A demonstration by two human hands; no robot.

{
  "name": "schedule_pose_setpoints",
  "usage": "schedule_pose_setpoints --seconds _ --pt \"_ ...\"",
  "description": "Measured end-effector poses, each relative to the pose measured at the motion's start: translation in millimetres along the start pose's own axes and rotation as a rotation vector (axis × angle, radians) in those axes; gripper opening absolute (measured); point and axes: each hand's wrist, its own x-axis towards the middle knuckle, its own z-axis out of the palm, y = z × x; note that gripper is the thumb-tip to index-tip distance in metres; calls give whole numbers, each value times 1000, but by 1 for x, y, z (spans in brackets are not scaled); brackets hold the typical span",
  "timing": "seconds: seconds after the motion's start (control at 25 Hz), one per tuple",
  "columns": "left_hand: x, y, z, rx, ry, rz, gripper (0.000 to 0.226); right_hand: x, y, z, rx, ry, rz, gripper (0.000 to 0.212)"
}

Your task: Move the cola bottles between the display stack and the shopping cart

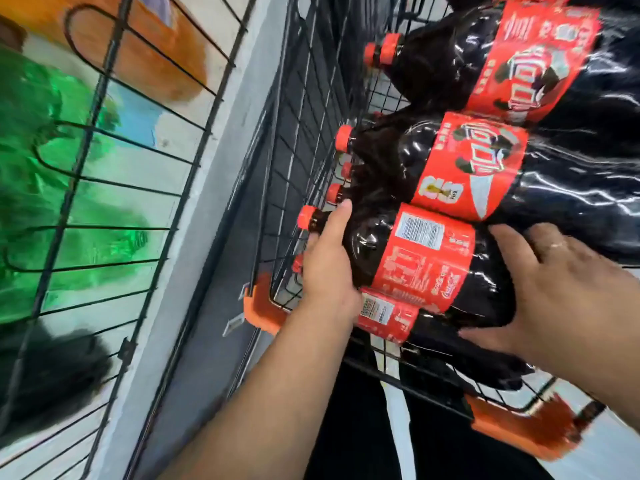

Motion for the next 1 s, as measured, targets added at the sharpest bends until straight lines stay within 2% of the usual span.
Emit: schedule_pose_setpoints --seconds 0.08,0.24,0.36,0.56,0.84,1.0 --pt "-3 0 1 -26 -23 39 87 -1 1 3 18 -7 1 128" --pt "-26 -4 -1 -9 -97 158 54 -2 3 5 42 23 12 130" --pt "-37 -8 -5 -5 -179 165 50 0 5 7 83 72 1 126" --pt "-42 -8 -7 46 -267 204 66 2 8 3 180 74 10 123" --pt "-42 0 -3 74 -370 284 108 -2 -2 -5 377 42 92 127" --pt "-46 12 5 137 -429 311 130 -13 -22 -24 596 45 181 125"
